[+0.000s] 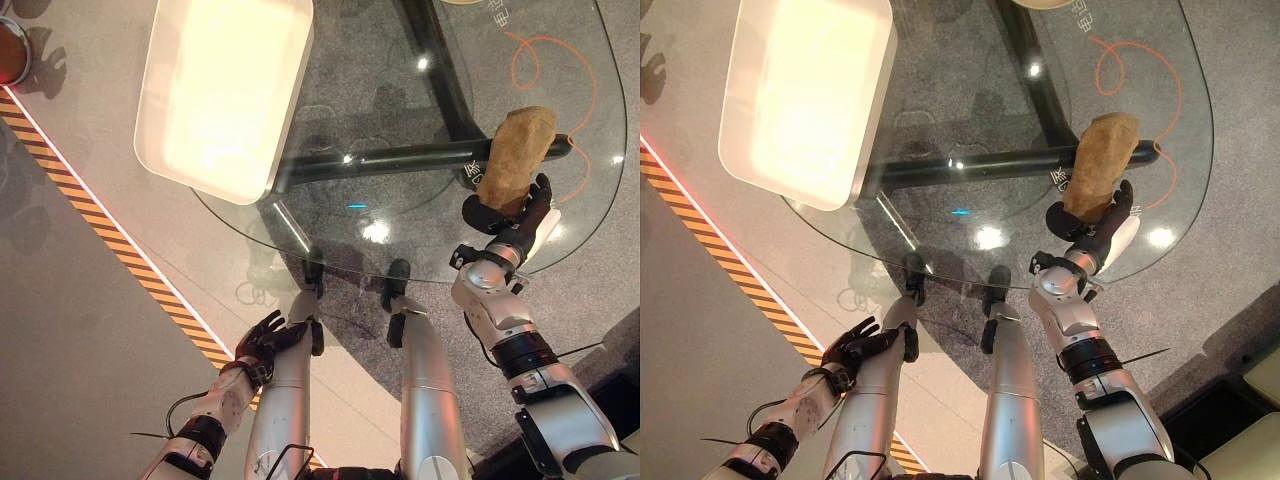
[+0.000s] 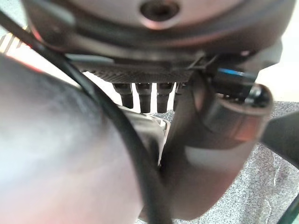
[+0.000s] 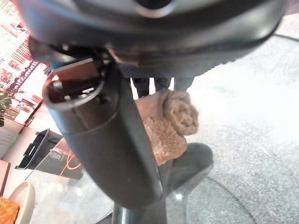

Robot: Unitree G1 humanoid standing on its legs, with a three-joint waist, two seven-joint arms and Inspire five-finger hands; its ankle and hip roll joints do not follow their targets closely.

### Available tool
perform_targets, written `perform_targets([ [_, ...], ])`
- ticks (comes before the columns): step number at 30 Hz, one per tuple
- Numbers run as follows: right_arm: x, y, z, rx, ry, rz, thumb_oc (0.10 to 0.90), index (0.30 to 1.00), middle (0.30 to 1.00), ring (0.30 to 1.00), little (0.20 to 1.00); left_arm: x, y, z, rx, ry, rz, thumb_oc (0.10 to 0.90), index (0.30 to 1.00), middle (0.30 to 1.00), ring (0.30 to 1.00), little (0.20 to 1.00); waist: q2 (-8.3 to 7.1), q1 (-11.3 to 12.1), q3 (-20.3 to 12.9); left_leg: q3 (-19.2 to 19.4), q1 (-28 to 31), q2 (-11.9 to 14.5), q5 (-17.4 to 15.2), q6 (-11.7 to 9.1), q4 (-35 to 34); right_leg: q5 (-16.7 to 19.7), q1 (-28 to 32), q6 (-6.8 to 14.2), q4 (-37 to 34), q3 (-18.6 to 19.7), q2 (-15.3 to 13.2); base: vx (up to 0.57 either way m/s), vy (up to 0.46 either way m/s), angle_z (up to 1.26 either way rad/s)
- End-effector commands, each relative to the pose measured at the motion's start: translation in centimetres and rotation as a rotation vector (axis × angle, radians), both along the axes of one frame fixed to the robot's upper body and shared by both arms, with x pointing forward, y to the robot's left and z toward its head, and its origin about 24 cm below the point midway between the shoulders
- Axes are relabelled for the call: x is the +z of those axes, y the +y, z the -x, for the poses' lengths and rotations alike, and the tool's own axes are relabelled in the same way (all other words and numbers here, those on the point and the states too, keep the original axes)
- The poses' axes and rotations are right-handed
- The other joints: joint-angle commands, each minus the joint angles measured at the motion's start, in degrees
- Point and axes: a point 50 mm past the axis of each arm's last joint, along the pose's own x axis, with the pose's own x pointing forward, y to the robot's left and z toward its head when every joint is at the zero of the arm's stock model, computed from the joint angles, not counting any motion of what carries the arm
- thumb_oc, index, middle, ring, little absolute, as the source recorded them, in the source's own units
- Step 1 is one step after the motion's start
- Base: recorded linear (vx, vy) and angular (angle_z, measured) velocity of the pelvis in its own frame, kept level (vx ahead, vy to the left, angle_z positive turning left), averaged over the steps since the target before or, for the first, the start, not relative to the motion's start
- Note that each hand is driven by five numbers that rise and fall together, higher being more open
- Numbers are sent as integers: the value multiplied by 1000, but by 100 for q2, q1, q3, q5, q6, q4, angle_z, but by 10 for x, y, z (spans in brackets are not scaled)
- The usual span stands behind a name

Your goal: Wipe the table with a cloth and put it in the basket.

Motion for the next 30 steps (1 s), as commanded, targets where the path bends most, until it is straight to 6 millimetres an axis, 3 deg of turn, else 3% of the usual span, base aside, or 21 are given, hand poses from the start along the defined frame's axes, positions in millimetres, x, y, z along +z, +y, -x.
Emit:
perform_targets([
  [1,22,-15,2,-3,-90,12,800,900,900,900,900,-17,-12,21,-17,76,37,800,900,900,900,900,77,-25,-70,337,-228,-234,-1088,74,1122,842,-35,120,-1001,-126,284,5,3,3],
  [4,20,-17,0,-2,-74,3,800,900,900,900,900,-17,-11,21,-14,76,39,800,900,900,900,900,77,-14,-70,336,-228,-235,-1088,76,1130,838,-32,117,-993,-135,282,0,0,0],
  [5,17,-18,-1,4,-57,-9,687,804,804,804,787,-17,-11,21,-16,75,39,800,900,900,900,900,81,-5,-70,330,-237,-245,-1085,76,1135,843,-40,116,-992,-141,281,0,0,0],
  [6,16,-19,-2,3,-51,-15,421,575,575,575,521,-17,-11,20,-17,74,39,800,900,900,900,900,82,0,-70,324,-242,-249,-1085,74,1140,847,-40,116,-997,-146,276,0,0,0],
  [7,15,-20,-2,2,-44,-18,366,528,528,528,466,-17,-12,20,-18,73,40,800,900,900,900,900,83,7,-70,313,-250,-250,-1089,70,1152,847,-42,118,-993,-149,269,0,0,0],
  [8,15,-21,-3,2,-41,-19,100,300,300,300,200,-17,-11,20,-20,72,41,800,900,900,900,900,84,14,-70,305,-258,-250,-1091,69,1161,848,-48,120,-989,-152,266,0,0,0],
  [30,17,-23,-6,2,-41,-2,100,300,300,300,200,-19,-13,22,20,78,102,800,900,900,900,900,105,65,-70,259,-422,-264,-1133,77,1256,835,-236,136,-886,-148,233,0,0,0],
])
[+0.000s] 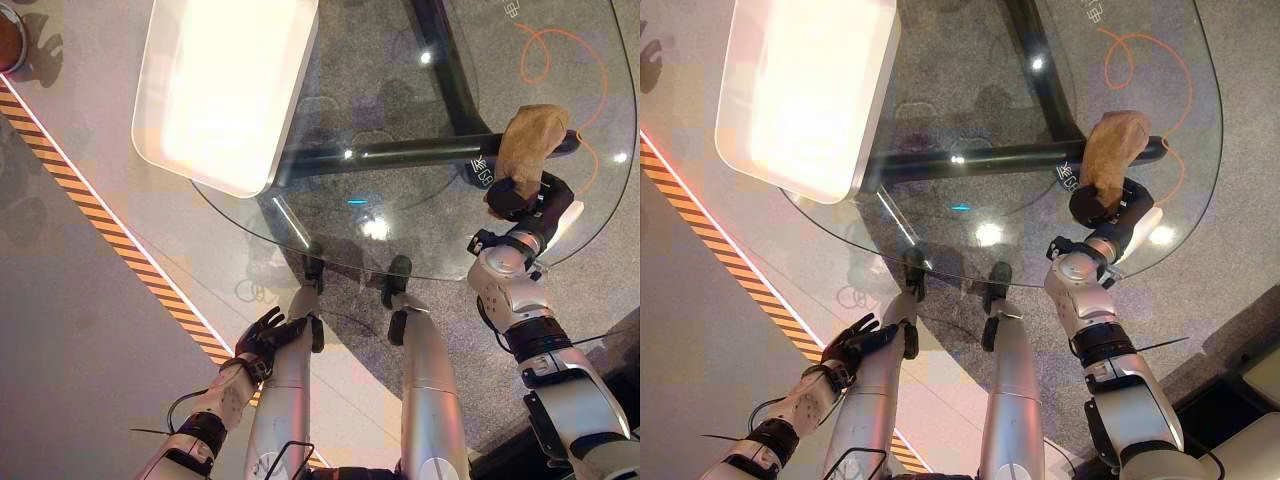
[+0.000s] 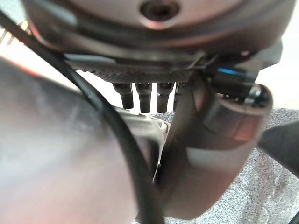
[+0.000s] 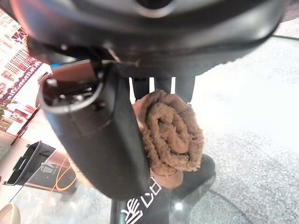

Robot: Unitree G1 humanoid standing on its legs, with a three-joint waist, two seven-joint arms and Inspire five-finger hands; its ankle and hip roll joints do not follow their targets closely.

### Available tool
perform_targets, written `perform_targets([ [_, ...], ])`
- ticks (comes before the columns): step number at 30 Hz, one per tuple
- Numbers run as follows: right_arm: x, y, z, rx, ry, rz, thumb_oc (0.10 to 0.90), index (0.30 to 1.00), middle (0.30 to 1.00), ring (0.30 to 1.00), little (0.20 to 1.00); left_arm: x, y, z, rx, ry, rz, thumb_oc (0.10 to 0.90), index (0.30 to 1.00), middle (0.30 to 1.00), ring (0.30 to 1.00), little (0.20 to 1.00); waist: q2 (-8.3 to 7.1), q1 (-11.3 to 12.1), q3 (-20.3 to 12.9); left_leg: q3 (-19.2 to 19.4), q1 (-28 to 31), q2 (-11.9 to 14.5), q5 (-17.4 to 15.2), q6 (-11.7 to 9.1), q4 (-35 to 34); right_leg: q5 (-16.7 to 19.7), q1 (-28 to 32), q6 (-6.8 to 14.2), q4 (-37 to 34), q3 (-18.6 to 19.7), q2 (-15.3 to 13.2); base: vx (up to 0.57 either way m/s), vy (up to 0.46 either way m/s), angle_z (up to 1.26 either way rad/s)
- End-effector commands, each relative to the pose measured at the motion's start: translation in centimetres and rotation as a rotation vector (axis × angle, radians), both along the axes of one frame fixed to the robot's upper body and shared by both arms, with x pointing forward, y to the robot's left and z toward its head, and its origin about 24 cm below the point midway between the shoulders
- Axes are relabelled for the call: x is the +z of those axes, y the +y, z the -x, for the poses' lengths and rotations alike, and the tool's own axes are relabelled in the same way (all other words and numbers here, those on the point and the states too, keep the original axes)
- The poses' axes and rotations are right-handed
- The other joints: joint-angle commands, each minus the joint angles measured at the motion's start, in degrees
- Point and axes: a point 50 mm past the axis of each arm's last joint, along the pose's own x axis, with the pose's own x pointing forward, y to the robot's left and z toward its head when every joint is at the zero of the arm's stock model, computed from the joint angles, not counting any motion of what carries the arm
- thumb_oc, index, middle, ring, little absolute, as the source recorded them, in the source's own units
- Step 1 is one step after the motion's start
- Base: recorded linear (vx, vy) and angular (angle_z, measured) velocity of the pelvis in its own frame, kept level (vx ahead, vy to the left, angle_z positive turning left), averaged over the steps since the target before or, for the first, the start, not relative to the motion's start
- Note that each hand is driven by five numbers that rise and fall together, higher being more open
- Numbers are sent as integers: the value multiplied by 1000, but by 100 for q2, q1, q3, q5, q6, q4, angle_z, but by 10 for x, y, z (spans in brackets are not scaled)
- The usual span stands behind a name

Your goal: Wipe the table with a cloth and put it in the basket.

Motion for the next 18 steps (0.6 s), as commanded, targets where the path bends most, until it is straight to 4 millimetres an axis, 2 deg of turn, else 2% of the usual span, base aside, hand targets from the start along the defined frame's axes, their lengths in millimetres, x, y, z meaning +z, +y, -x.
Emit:
perform_targets([
  [1,7,0,2,47,-42,47,100,300,300,300,200,-20,-14,24,-11,77,67,800,900,900,900,900,108,59,-69,305,-292,-233,-1148,71,1179,844,-132,131,-966,-135,260,3,33,0],
  [8,22,5,1,89,-91,130,100,300,300,300,200,-16,-19,21,-21,49,78,800,900,900,900,900,103,78,-69,296,-338,-251,-1158,82,1197,849,-171,151,-955,-132,255,0,0,0],
  [12,38,29,-3,281,-66,340,100,300,300,300,200,-13,-20,18,-19,31,83,800,900,900,900,900,79,83,-69,290,-346,-269,-1140,77,1166,858,-188,173,-974,-148,248,-2,5,1],
  [18,39,56,-1,478,-62,408,100,300,300,300,200,-12,-19,19,-20,18,82,800,900,900,900,900,58,83,-69,308,-354,-258,-1122,54,1149,838,-202,170,-970,-183,227,0,0,0],
])
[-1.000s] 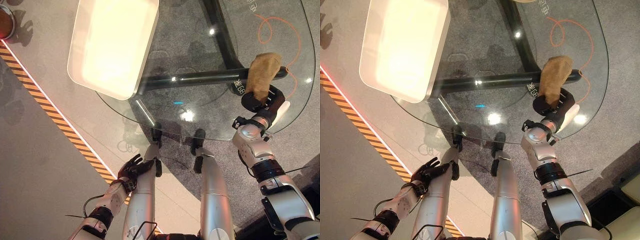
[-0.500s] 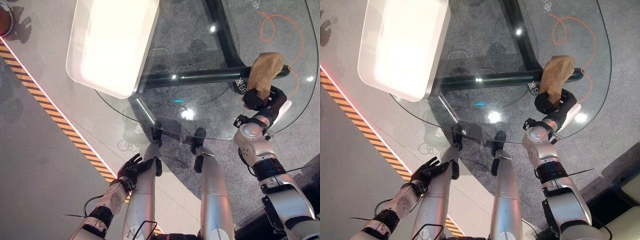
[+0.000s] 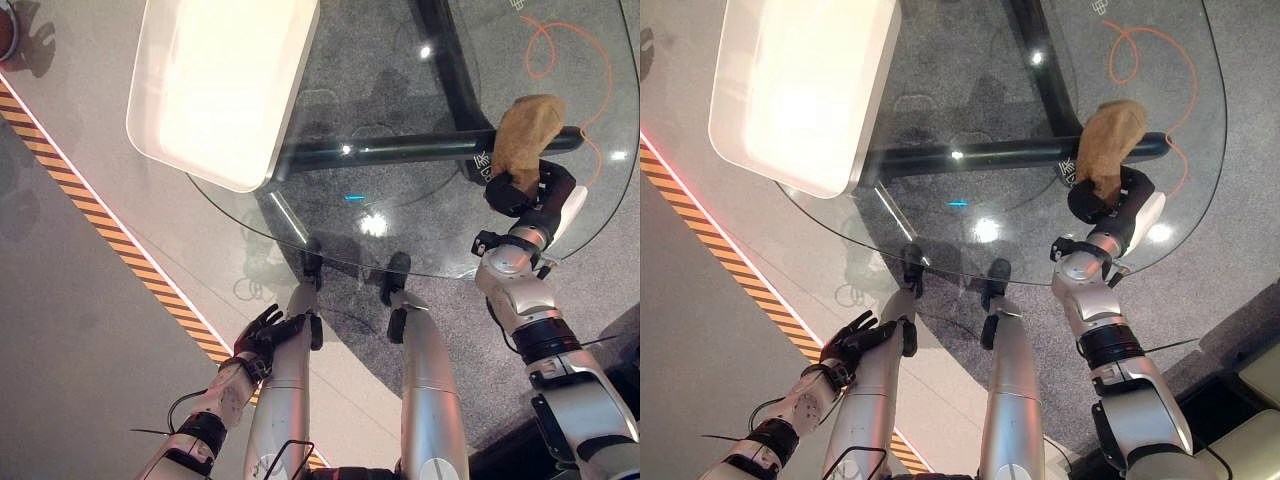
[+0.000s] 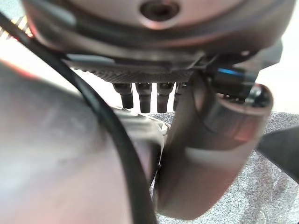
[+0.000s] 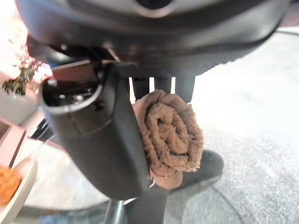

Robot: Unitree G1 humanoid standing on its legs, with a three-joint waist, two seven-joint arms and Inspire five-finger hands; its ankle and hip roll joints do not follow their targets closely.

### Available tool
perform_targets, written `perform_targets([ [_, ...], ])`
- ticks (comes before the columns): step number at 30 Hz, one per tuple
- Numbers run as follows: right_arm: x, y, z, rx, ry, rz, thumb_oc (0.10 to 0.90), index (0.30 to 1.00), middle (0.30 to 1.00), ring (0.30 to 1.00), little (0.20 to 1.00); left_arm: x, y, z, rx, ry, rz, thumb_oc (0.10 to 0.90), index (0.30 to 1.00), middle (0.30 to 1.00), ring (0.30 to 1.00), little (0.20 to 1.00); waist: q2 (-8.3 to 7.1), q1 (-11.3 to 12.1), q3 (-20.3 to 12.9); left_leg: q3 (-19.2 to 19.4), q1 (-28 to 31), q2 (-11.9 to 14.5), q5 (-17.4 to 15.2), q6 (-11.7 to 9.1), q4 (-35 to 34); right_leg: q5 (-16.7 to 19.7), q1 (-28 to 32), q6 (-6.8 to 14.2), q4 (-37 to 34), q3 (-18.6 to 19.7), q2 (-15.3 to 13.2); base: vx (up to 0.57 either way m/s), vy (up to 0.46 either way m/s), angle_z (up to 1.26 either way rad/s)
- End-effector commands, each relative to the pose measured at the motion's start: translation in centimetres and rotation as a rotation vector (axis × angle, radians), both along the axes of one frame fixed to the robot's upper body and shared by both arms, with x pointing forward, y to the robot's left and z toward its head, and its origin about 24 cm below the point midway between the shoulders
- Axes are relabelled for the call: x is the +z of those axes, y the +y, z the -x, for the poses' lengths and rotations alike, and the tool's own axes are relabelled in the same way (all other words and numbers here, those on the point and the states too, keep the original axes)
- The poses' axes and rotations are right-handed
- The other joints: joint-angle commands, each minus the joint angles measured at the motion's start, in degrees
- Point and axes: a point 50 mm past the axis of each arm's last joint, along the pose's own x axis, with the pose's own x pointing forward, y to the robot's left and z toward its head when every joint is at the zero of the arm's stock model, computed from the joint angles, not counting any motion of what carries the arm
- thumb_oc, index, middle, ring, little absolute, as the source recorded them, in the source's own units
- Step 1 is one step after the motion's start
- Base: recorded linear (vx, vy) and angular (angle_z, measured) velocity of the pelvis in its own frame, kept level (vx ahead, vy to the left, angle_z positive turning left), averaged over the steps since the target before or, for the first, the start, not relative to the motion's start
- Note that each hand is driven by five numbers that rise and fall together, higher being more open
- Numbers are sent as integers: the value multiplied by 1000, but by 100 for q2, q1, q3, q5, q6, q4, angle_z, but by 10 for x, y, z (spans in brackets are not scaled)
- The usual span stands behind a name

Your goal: Wipe the table with a cloth and put it in the basket.

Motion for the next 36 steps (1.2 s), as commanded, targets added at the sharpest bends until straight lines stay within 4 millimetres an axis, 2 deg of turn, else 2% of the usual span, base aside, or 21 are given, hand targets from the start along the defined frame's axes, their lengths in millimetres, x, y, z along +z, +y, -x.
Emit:
perform_targets([
  [1,21,63,0,375,-71,172,100,300,300,300,200,-14,-21,21,-45,36,70,800,900,900,900,900,33,136,-78,402,-179,-272,-1127,53,1081,839,-125,192,-969,-64,225,0,0,0],
  [4,19,79,2,468,-51,213,100,300,300,300,200,-12,-23,19,-47,27,72,800,900,900,900,900,38,150,-78,400,-204,-273,-1137,59,1094,817,-161,190,-939,-80,212,0,0,0],
  [5,17,89,2,523,-38,251,100,300,300,300,200,-12,-25,18,-50,24,73,800,900,900,900,900,41,165,-78,407,-216,-277,-1124,58,1089,808,-161,183,-945,-106,204,0,0,0],
  [6,17,90,2,528,-35,255,100,300,300,300,200,-12,-25,18,-51,24,73,800,900,900,900,900,41,165,-78,407,-216,-278,-1123,58,1088,807,-161,182,-945,-108,203,0,0,0],
  [8,14,105,4,595,-16,302,100,300,300,300,200,-12,-26,18,-62,26,66,800,900,900,900,900,52,190,-78,413,-226,-287,-1098,42,1073,807,-159,177,-962,-136,191,0,0,0],
  [16,8,141,7,765,57,413,100,300,300,300,200,-11,-29,16,-86,15,66,800,900,900,900,900,100,265,-78,446,-272,-279,-1074,15,1080,774,-201,176,-930,-196,132,-1,8,5],
  [24,-4,164,12,891,130,447,100,300,300,300,200,-8,-35,11,-94,9,75,800,900,900,900,900,124,301,-78,467,-276,-284,-1029,5,1040,782,-224,181,-936,-219,110,2,8,2],
  [31,-10,175,17,997,176,490,100,300,300,300,200,-7,-36,9,-100,10,71,800,900,900,900,900,123,317,-78,488,-283,-266,-1019,-11,1052,778,-220,188,-937,-249,83,0,-2,2],
  [36,-9,174,17,1011,177,494,100,300,300,300,200,-6,-35,8,-98,13,67,800,900,900,900,900,128,319,-78,496,-300,-255,-1021,-21,1087,783,-250,193,-905,-243,68,12,-3,0],
])
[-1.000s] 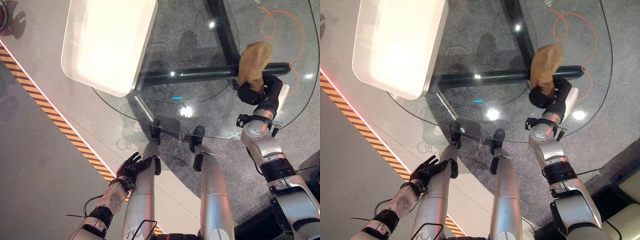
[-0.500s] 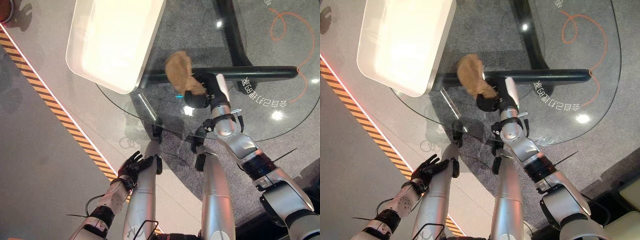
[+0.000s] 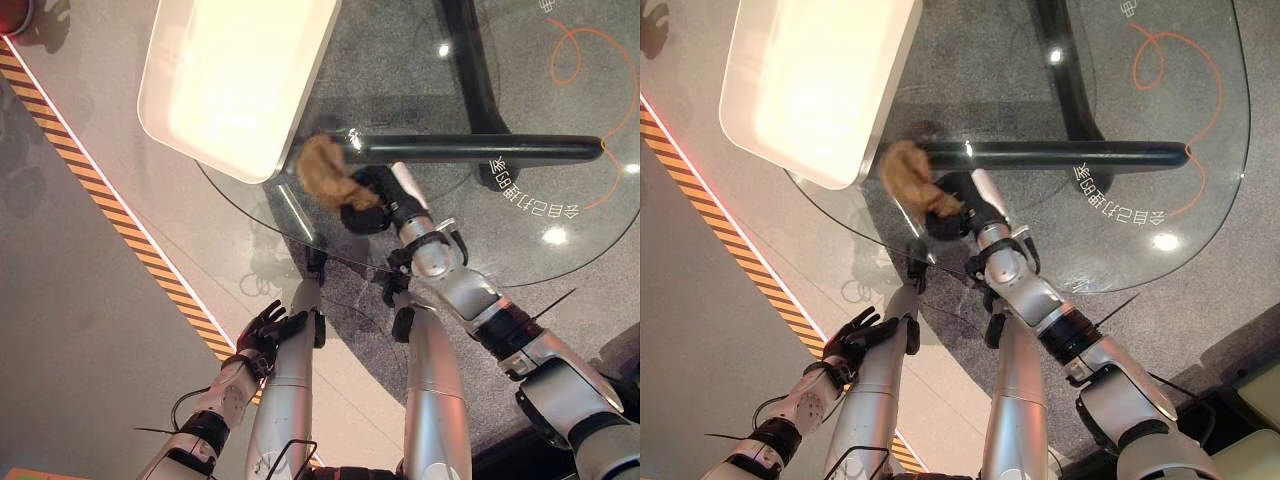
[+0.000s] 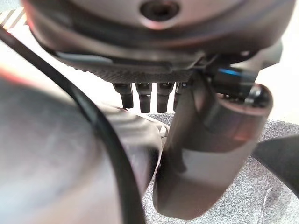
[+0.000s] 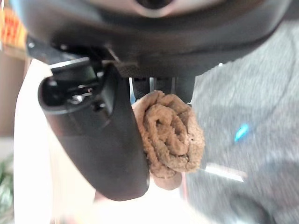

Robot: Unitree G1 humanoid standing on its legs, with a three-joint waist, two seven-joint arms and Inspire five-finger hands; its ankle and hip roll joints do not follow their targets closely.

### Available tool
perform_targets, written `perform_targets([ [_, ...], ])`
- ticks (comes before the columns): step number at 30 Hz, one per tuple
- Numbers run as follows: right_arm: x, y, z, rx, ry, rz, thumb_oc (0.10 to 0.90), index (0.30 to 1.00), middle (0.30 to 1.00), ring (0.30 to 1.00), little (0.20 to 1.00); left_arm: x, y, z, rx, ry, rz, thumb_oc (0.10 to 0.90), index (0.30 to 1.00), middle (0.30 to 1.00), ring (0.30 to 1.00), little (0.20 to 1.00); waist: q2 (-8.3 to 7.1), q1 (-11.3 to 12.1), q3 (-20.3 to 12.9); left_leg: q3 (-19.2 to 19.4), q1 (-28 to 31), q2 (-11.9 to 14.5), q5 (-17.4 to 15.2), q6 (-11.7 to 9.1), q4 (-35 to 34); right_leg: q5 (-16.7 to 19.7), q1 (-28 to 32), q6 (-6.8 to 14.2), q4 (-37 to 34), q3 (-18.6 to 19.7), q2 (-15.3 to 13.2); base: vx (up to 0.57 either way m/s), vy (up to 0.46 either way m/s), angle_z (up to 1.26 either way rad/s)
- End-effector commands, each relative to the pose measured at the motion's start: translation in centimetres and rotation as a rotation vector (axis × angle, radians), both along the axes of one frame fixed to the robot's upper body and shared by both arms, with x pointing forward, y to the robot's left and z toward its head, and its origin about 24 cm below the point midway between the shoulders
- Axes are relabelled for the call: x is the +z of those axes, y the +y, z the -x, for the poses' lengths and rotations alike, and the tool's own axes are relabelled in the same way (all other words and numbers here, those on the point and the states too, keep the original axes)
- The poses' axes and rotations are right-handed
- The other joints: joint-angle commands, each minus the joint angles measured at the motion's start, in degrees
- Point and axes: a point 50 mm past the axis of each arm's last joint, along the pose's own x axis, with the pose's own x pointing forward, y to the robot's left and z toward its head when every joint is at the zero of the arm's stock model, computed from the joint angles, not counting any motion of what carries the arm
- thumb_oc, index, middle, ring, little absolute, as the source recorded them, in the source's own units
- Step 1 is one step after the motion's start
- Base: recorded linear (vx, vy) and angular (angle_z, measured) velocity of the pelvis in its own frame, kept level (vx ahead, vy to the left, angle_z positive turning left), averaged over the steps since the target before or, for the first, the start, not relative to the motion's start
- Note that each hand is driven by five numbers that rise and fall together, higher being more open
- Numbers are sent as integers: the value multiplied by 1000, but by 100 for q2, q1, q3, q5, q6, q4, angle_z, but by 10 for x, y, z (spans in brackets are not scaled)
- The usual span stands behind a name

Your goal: Wipe the table with a cloth and put it in the basket.

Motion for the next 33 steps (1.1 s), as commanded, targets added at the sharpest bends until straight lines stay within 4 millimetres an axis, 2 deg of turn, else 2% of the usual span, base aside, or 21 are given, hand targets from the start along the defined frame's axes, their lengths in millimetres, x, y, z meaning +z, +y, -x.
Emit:
perform_targets([
  [1,-2,23,17,145,-2,-36,100,300,300,300,200,-17,-26,20,-84,68,49,800,900,900,900,900,127,97,-73,627,-19,-199,-1303,68,1208,769,100,356,-1151,-43,178,57,-13,3],
  [2,-1,22,17,152,-2,-28,100,300,300,300,200,-17,-25,20,-83,69,48,800,900,900,900,900,129,98,-73,628,-13,-197,-1298,68,1199,773,103,357,-1155,-46,174,2,-9,3],
  [3,6,22,15,157,-21,-22,100,300,300,300,200,-12,-25,13,-81,49,47,800,900,900,900,900,117,74,-73,656,-202,-218,-1111,106,1147,955,-62,310,-1241,-78,149,2,-12,6],
  [4,1,22,18,175,-1,-13,100,300,300,300,200,-17,-24,20,-80,70,46,800,900,900,900,900,124,95,-73,631,-16,-194,-1298,69,1198,782,102,359,-1167,-51,171,4,-18,7],
  [12,6,24,22,222,-3,-1,100,300,300,300,200,-16,-22,19,-82,66,44,800,900,900,900,900,112,83,-73,656,-18,-156,-1312,72,1222,774,76,362,-1120,-56,168,9,-9,3],
  [20,9,13,18,127,-39,-81,100,300,300,300,200,-17,-21,19,-74,71,42,800,900,900,900,900,107,50,-73,662,-13,-143,-1308,72,1217,787,68,359,-1125,-34,178,0,0,0],
  [27,18,-5,12,-28,-119,-159,100,300,300,300,200,-18,-20,22,-65,68,51,800,900,900,900,900,101,12,-73,666,-6,-119,-1322,78,1209,808,52,366,-1125,-13,182,0,0,0],
  [33,25,-38,1,-223,-184,-151,100,300,300,300,200,-18,-19,23,-67,67,58,800,900,900,900,900,69,-22,-73,650,-3,-80,-1356,108,1241,820,44,372,-1092,-2,186,0,0,0],
])
